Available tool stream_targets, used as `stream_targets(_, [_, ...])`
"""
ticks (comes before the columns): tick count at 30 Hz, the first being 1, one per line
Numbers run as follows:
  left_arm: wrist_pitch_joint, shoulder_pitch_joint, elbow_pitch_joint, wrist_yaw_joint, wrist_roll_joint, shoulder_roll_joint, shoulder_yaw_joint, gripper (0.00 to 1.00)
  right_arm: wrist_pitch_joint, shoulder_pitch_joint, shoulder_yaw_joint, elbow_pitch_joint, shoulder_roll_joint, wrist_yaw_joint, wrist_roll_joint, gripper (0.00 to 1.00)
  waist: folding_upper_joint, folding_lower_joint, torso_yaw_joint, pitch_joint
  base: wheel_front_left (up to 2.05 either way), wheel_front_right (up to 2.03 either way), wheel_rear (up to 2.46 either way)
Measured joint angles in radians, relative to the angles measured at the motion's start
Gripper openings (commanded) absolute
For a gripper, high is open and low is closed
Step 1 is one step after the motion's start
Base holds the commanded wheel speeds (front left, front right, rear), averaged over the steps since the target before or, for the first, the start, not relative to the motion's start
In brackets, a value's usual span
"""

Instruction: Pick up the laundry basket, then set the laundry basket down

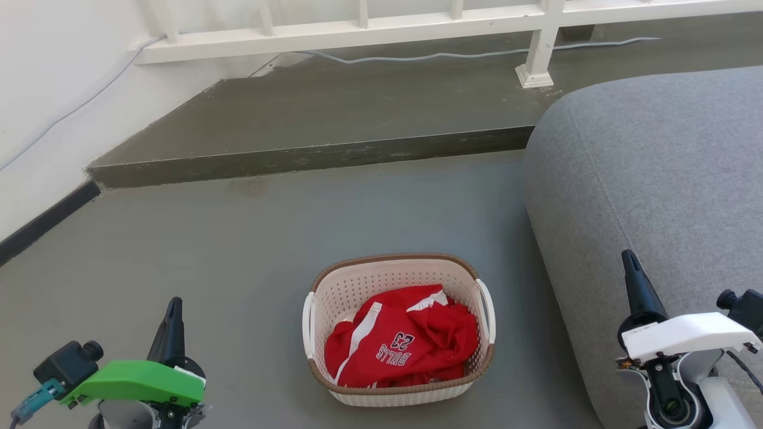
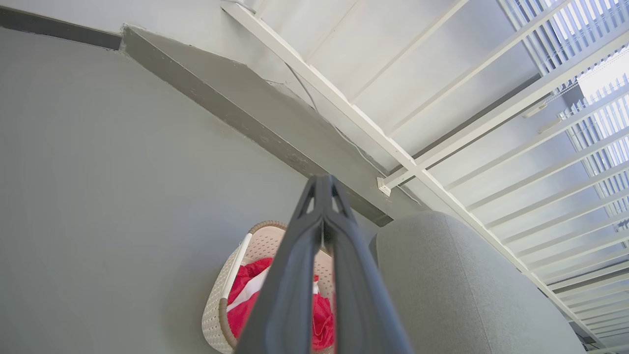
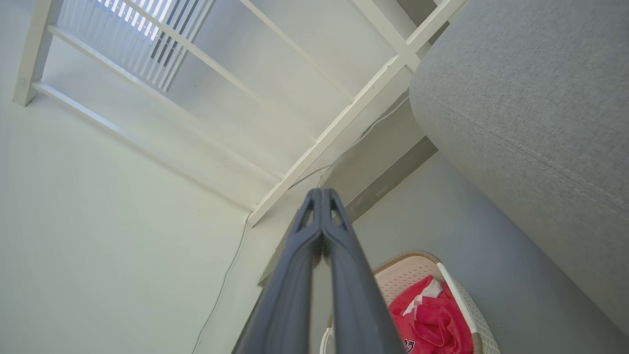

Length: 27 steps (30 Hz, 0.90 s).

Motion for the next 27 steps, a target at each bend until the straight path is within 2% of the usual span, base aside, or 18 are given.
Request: stream_targets(27, [0.087, -0.016, 0.012, -0.009, -0.321, -0.001, 0.056, 0.0, 0.087, -0.026, -0.07, 0.034, 0.012, 0.01, 0.334, 0.0, 0.0, 0.0, 0.019, -0.005, 0.0, 0.0, 0.0])
